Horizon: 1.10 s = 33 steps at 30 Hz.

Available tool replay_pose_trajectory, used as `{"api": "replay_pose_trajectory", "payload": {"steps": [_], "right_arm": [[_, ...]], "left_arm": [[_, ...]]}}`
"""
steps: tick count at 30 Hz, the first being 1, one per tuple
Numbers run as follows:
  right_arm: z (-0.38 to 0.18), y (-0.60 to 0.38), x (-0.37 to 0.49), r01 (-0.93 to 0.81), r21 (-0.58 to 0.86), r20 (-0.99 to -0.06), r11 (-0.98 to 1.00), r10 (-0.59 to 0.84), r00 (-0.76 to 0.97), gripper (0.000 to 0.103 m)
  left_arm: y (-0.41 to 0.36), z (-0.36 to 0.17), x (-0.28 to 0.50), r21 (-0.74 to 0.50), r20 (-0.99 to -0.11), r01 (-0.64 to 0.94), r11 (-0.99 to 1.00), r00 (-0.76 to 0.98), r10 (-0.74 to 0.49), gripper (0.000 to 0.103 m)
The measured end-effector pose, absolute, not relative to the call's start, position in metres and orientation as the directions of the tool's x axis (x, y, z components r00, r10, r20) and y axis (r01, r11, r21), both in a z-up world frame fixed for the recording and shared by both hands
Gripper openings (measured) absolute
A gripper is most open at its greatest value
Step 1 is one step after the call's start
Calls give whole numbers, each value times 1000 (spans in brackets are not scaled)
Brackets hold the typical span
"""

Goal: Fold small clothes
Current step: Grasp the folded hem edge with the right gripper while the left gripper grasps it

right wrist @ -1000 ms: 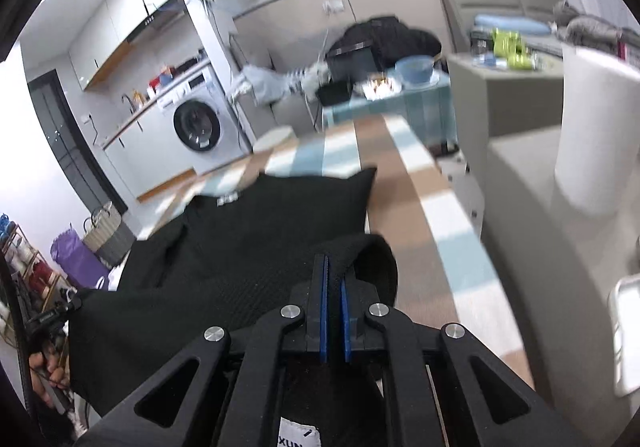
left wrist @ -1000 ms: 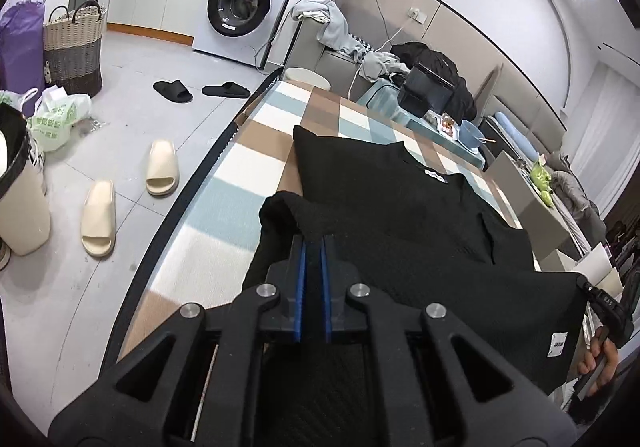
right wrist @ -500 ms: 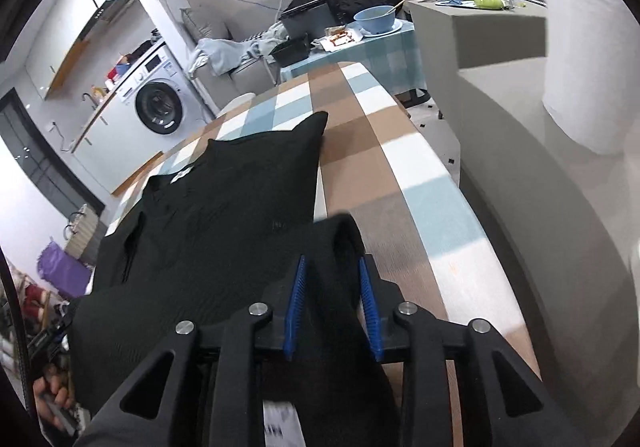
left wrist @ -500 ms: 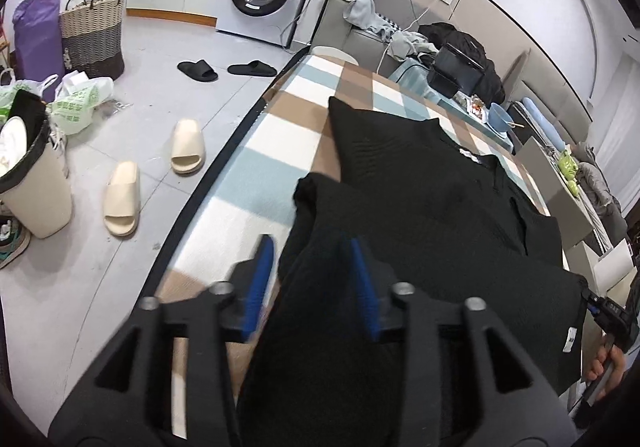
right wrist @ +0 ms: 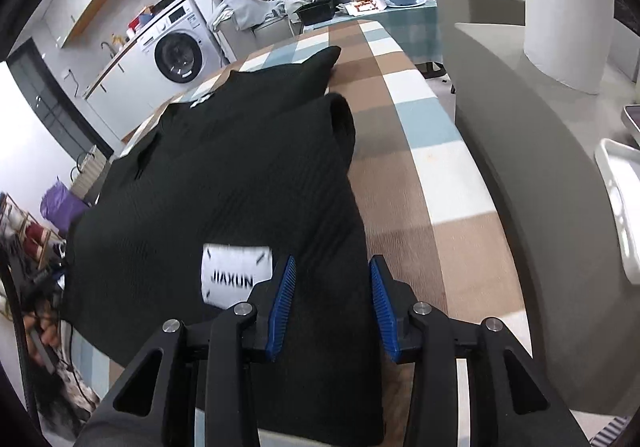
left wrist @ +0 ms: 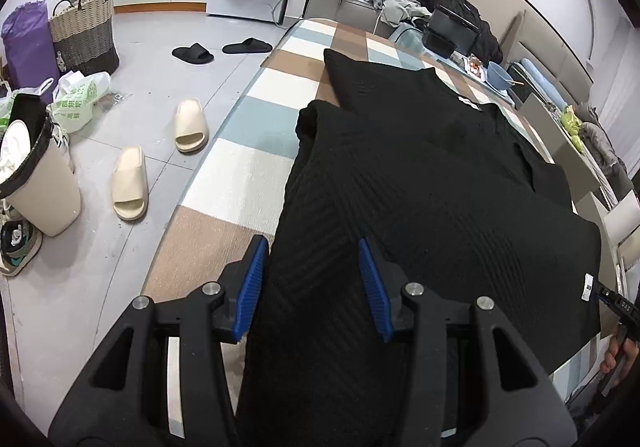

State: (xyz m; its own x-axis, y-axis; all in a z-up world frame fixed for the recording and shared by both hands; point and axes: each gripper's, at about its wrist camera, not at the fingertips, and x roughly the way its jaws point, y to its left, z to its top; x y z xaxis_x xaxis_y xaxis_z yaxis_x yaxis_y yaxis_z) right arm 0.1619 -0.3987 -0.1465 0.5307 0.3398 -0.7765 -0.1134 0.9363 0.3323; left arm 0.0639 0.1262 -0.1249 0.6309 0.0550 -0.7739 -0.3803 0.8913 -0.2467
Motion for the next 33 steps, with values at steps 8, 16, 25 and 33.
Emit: {"api": "replay_pose_trajectory", "payload": {"steps": [8,16,25,33], "right_arm": [[-148,-399,169,-101,341,-769,935,339,542,39],[-134,-399,166,-149,370,-699,917,380,606,5],[-139,-411,166,-98,341,-754,935,334,565,4],[-130,-407,195,-111,425,-682,898,399,613,33]], "left_arm": [[125,-122,56,-241,-773,-372,896,632,55,43],[120,-115,42,-204,-774,-372,906,627,83,43],[117,-101,36,-167,-762,-373,913,636,121,44],[130,-101,86,-218,-762,-352,910,644,67,44]]}}
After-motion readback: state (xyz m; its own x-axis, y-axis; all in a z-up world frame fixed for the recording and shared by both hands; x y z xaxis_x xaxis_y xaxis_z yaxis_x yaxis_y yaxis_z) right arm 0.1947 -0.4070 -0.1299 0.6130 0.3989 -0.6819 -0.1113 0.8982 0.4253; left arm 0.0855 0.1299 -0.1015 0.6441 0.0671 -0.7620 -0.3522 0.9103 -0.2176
